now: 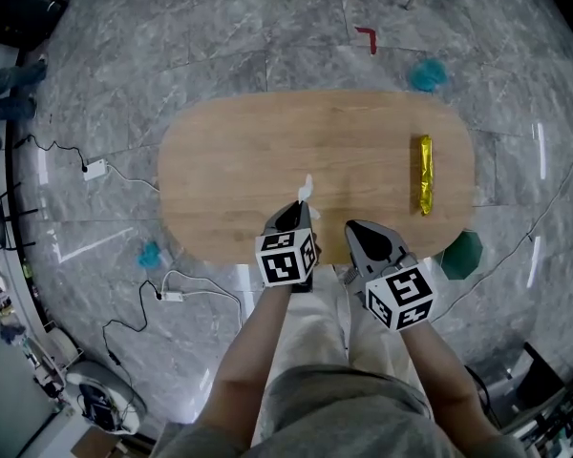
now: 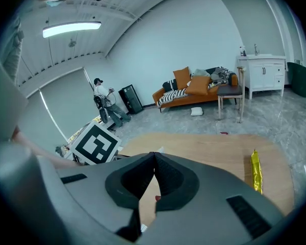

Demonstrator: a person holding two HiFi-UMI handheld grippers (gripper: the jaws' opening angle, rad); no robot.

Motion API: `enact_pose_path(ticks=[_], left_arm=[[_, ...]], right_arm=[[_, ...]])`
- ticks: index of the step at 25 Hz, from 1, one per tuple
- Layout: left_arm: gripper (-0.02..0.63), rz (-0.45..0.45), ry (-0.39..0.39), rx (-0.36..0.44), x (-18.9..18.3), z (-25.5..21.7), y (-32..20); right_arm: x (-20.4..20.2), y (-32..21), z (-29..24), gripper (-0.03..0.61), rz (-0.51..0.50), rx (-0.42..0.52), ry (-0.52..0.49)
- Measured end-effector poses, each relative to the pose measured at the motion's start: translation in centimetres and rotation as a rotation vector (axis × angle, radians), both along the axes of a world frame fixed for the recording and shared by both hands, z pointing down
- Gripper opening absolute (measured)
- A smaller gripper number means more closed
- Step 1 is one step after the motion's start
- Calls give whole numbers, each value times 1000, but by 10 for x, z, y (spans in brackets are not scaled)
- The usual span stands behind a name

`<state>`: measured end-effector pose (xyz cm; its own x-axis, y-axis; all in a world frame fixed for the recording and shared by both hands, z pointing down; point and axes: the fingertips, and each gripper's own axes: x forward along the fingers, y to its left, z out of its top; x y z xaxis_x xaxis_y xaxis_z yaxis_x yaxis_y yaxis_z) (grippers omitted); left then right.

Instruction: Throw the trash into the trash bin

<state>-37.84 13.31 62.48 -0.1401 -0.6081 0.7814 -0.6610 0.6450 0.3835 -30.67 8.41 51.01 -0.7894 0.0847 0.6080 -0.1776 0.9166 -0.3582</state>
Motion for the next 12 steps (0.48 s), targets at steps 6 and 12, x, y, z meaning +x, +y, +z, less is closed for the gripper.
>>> enact_pose_path(ticks=[6,12], left_arm=[[31,38,-27,20,6,-29,-5],[31,75,-33,35,14,-57,-6]], right_arm=[[12,-5,-21,9,11,30,-17],[21,-7,-42,9,33,46,-29]])
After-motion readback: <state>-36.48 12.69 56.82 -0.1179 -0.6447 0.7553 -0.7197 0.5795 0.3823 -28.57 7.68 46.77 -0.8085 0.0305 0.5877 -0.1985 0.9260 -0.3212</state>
